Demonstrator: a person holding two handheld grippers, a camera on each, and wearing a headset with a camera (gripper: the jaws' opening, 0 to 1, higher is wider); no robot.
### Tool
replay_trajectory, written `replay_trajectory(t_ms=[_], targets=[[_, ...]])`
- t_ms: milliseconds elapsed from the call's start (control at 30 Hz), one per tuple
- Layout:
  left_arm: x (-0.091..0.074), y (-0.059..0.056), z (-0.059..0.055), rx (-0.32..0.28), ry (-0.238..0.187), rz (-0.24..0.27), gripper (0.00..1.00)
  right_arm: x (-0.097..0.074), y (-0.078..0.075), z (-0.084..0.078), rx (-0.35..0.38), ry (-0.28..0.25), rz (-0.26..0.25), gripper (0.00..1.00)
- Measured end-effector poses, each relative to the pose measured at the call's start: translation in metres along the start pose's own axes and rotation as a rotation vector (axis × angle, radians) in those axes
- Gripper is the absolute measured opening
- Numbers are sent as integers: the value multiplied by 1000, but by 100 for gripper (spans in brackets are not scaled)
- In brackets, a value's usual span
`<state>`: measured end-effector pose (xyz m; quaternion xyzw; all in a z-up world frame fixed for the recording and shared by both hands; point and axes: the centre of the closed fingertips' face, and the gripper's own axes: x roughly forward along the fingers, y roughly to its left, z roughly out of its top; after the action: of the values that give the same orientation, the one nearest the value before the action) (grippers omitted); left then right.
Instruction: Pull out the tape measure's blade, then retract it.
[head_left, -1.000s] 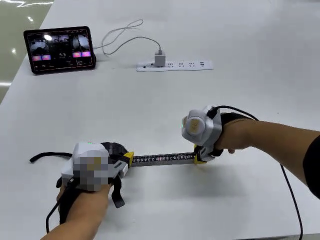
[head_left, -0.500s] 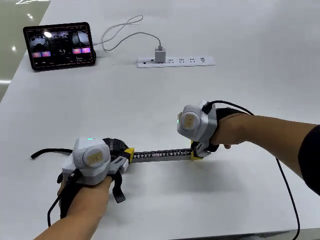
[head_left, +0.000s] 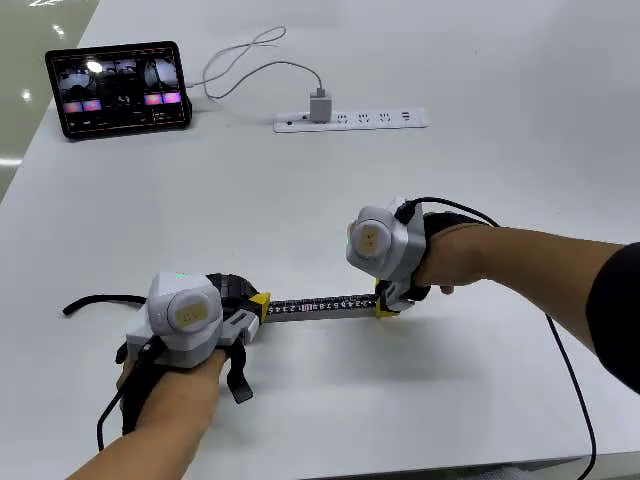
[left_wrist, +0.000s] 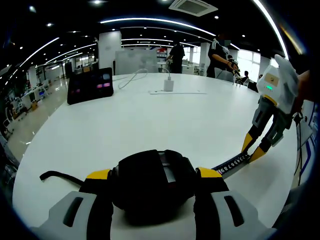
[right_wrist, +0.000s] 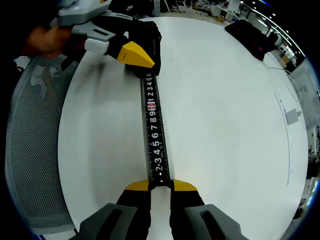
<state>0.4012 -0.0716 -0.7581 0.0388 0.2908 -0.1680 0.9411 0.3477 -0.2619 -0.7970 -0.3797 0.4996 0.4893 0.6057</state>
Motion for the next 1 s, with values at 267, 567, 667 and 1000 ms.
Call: replay_trajectory(t_ms=[267, 567, 667, 1000], targets=[[0, 0, 0, 0, 0, 1, 61, 0, 1, 4, 3, -9, -8, 9], [0, 0, 0, -1, -1, 1, 61, 2, 2, 8, -9, -7, -9, 9], [0, 0, 0, -3, -1, -1, 61, 2, 1, 10, -6, -13, -10, 9], [0, 0, 0, -17, 4, -7, 61, 3, 2, 15, -9, -17, -13, 9]])
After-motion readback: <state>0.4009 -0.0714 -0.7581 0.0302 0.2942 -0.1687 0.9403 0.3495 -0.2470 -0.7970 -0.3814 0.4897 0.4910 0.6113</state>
